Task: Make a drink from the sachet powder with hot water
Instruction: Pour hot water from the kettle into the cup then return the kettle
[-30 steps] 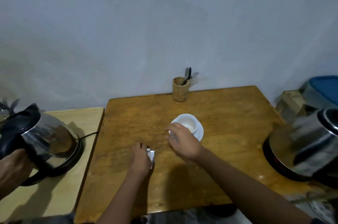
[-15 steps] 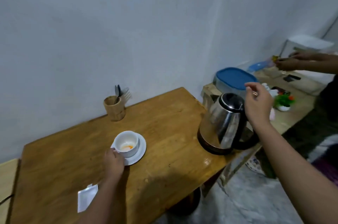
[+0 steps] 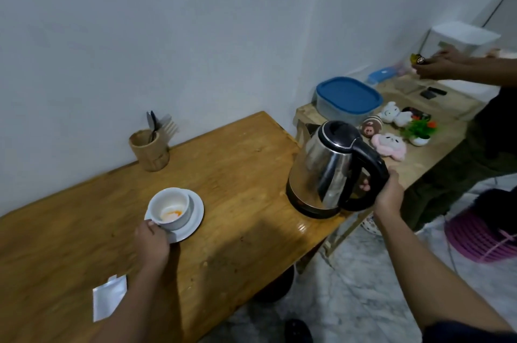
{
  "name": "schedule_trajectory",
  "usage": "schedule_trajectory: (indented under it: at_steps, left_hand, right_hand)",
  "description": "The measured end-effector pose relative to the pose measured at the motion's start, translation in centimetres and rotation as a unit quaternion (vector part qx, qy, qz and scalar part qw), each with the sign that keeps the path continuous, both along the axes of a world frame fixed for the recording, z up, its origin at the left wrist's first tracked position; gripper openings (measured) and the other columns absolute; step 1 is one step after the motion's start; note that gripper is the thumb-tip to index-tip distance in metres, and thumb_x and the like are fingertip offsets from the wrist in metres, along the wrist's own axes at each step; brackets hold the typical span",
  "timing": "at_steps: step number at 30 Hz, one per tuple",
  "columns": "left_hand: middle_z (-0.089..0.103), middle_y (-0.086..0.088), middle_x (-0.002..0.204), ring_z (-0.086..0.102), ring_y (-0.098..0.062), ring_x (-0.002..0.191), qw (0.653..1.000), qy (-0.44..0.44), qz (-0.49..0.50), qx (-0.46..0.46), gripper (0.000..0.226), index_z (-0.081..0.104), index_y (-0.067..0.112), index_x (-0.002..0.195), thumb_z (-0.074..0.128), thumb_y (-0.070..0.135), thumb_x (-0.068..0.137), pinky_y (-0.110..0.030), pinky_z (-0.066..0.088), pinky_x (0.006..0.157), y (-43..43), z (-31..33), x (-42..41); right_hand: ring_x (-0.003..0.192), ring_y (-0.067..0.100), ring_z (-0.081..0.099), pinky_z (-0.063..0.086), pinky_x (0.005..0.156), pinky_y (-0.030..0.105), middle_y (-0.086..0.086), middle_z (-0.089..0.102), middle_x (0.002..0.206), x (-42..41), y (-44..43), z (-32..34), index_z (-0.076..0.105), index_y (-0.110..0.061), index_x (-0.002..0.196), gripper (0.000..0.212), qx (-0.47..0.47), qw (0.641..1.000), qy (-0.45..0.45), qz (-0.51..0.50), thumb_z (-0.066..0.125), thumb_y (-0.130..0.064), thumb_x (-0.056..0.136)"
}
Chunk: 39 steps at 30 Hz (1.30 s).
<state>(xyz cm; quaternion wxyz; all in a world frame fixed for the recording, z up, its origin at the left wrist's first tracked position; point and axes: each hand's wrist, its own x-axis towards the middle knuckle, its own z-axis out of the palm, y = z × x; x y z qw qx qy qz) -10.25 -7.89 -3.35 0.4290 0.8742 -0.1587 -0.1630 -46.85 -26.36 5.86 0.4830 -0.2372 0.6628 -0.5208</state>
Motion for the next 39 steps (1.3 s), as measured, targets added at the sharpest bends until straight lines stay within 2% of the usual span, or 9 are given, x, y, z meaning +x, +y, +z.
schedule_trajectory:
  at_steps: [2,5,9,14,19,24,27,29,39]
  left_hand:
    - [0.055,-0.032,0.114,0.051,-0.046,0.104,1.000,0.002,0.000,-0.001,0.035,0.054,-0.011,0.108,0.030,0.013,0.098,-0.049,0.042,0.089,0.0,0.0,0.0]
    - [0.056,-0.031,0.114,0.052,-0.045,0.105,1.000,0.010,0.005,-0.003,0.035,0.054,-0.010,0.111,0.031,0.013,0.098,-0.048,0.042,0.089,0.1,0.3,-0.2]
    - [0.057,-0.031,0.114,0.053,-0.044,0.104,0.999,0.032,0.005,-0.006,0.034,0.054,-0.010,0.112,0.032,0.010,0.098,-0.043,0.041,0.083,0.1,0.9,-0.5]
    - [0.057,-0.030,0.116,0.055,-0.043,0.104,0.998,0.065,0.011,0.023,0.033,0.053,-0.008,0.117,0.034,0.009,0.096,-0.045,0.045,0.084,-0.3,1.5,-0.2]
    - [0.057,-0.030,0.117,0.054,-0.044,0.104,0.995,0.090,0.008,0.037,0.030,0.053,-0.009,0.116,0.038,0.006,0.094,-0.042,0.043,0.080,-0.7,2.1,-0.3]
    - [0.058,-0.031,0.115,0.051,-0.037,0.089,0.994,0.104,0.005,0.045,0.030,0.055,-0.011,0.111,0.038,0.006,0.094,-0.038,0.037,0.073,-0.8,3.0,-0.1]
    - [0.058,-0.031,0.113,0.046,-0.028,0.085,0.993,0.111,-0.011,0.043,0.024,0.055,-0.008,0.102,0.036,0.004,0.093,-0.033,0.033,0.071,-0.3,3.0,0.3]
    - [0.058,-0.031,0.114,0.046,-0.027,0.087,0.992,0.121,-0.020,0.035,0.023,0.055,-0.006,0.100,0.035,0.004,0.094,-0.031,0.032,0.073,0.0,2.8,0.7]
    - [0.061,-0.028,0.118,0.057,-0.035,0.102,0.986,0.134,-0.069,0.065,0.029,0.057,-0.007,0.112,0.039,0.010,0.095,-0.035,0.041,0.081,0.7,2.6,1.9]
  right_hand:
    - [0.062,0.014,0.051,0.041,0.059,0.025,0.002,0.055,0.068,0.3,-0.2,0.3,0.056,-0.021,0.071,0.030,-0.014,1.000,-0.004,-0.015,0.038,-0.029,0.093]
    - [0.053,0.014,0.044,0.035,0.053,0.028,0.003,0.051,0.063,1.0,-0.3,0.6,0.052,-0.020,0.064,0.030,-0.010,0.999,0.025,-0.040,0.037,-0.024,0.089]
    - [0.061,0.022,0.049,0.039,0.065,0.037,0.002,0.053,0.061,2.4,-0.6,2.1,0.053,-0.019,0.057,0.030,-0.003,0.996,0.058,-0.072,0.041,-0.034,0.080]
    - [0.068,0.025,0.055,0.042,0.069,0.040,0.001,0.053,0.062,3.8,-1.4,5.3,0.050,-0.019,0.056,0.030,-0.060,0.993,0.075,-0.073,0.045,-0.028,0.085]
    - [0.074,0.044,0.060,0.051,0.073,0.057,0.024,0.063,0.071,6.5,-3.3,9.1,0.050,-0.014,0.049,0.035,-0.128,0.978,0.164,0.004,0.041,-0.042,0.068]
    - [0.071,0.030,0.049,0.033,0.063,0.040,0.022,0.054,0.072,11.0,-3.1,11.6,0.043,-0.007,0.047,0.045,-0.173,0.948,0.241,0.116,0.044,-0.029,0.086]
    - [0.071,0.032,0.051,0.031,0.062,0.034,0.022,0.056,0.073,13.8,-3.1,10.9,0.055,0.003,0.061,0.044,-0.164,0.926,0.275,0.198,0.044,-0.032,0.085]
    - [0.067,0.030,0.050,0.032,0.060,0.033,0.019,0.056,0.070,16.0,-2.8,10.4,0.051,-0.004,0.053,0.044,-0.167,0.905,0.295,0.259,0.045,-0.034,0.084]
    - [0.041,0.019,0.029,0.018,0.043,0.026,0.001,0.030,0.043,25.1,0.9,9.2,0.035,-0.010,0.046,0.042,-0.259,0.738,0.420,0.460,0.047,-0.028,0.082]
